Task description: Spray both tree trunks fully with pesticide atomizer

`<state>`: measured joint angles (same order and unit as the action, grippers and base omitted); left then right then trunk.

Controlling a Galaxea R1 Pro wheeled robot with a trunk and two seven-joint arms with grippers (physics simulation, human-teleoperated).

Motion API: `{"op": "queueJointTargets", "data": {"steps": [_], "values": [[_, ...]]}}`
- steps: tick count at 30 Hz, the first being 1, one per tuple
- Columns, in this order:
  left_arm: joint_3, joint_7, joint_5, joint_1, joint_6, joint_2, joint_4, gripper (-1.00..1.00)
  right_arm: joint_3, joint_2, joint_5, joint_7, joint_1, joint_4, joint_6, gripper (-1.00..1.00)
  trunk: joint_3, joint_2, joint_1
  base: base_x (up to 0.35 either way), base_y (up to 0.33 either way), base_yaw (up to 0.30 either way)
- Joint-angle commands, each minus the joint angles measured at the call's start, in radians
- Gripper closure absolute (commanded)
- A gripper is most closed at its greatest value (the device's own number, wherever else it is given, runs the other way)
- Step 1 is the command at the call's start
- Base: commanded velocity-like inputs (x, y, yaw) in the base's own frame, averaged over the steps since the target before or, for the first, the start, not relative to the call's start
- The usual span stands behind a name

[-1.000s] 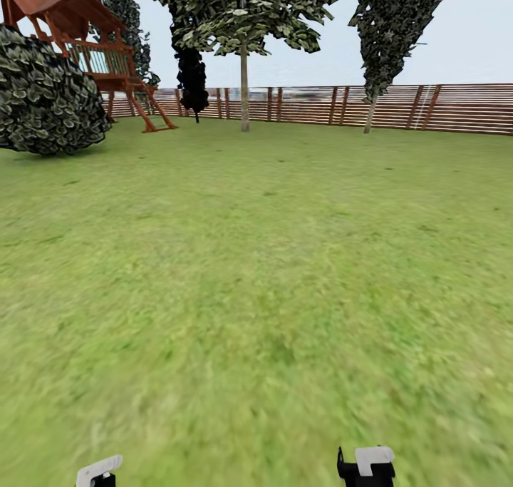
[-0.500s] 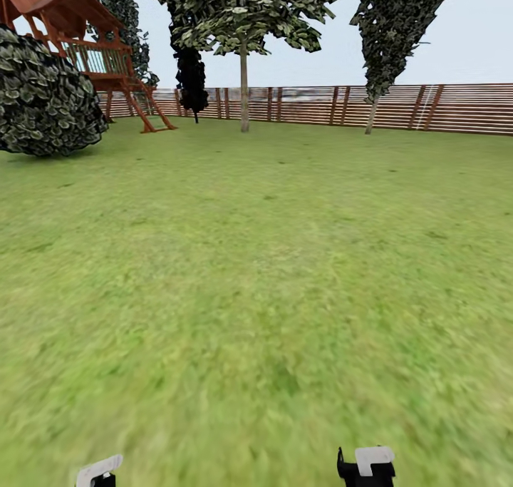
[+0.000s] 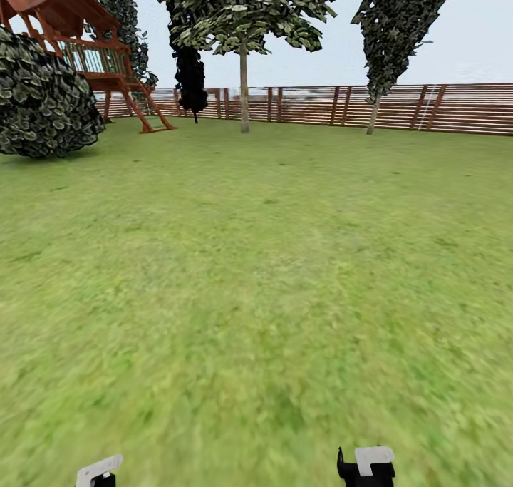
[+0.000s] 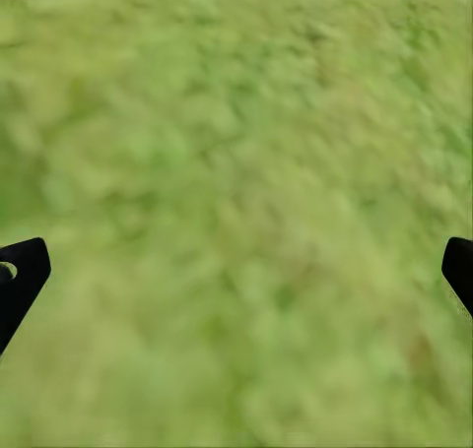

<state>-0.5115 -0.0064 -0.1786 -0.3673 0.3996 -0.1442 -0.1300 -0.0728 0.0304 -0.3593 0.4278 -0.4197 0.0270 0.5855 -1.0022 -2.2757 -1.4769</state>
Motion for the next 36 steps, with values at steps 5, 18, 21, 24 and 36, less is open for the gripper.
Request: {"op": "queueJointTargets", "data": {"steps": [5, 18, 21, 24, 36], "values": [[-0.008, 0.0, -0.01, -0.001, 0.004, 0.0, 0.001, 1.0, -0.007, 0.0, -0.01, 0.005, -0.001, -0.001, 0.002, -1.0, -0.001, 0.0, 0.0, 0.342, 0.0, 0.0], [-0.008, -0.001, -0.01, -0.001, 0.004, 0.0, 0.001, 1.0, -0.007, 0.0, -0.01, 0.005, -0.001, -0.001, 0.002, -1.0, -0.001, 0.0, 0.0, 0.342, 0.0, 0.0], [-0.008, 0.0, -0.01, -0.001, 0.004, 0.0, 0.001, 1.0, -0.007, 0.0, -0.01, 0.005, -0.001, -0.001, 0.002, -1.0, -0.001, 0.0, 0.0, 0.342, 0.0, 0.0], [-0.008, -0.001, -0.01, -0.001, 0.004, 0.0, 0.001, 1.0, -0.007, 0.0, -0.01, 0.005, -0.001, -0.001, 0.002, -1.0, -0.001, 0.0, 0.0, 0.342, 0.0, 0.0], [-0.008, -0.001, -0.01, -0.001, 0.004, 0.0, 0.002, 1.0, -0.007, 0.0, -0.01, 0.005, -0.001, -0.001, 0.002, -1.0, -0.001, 0.0, 0.0, 0.342, 0.0, 0.0]]}}
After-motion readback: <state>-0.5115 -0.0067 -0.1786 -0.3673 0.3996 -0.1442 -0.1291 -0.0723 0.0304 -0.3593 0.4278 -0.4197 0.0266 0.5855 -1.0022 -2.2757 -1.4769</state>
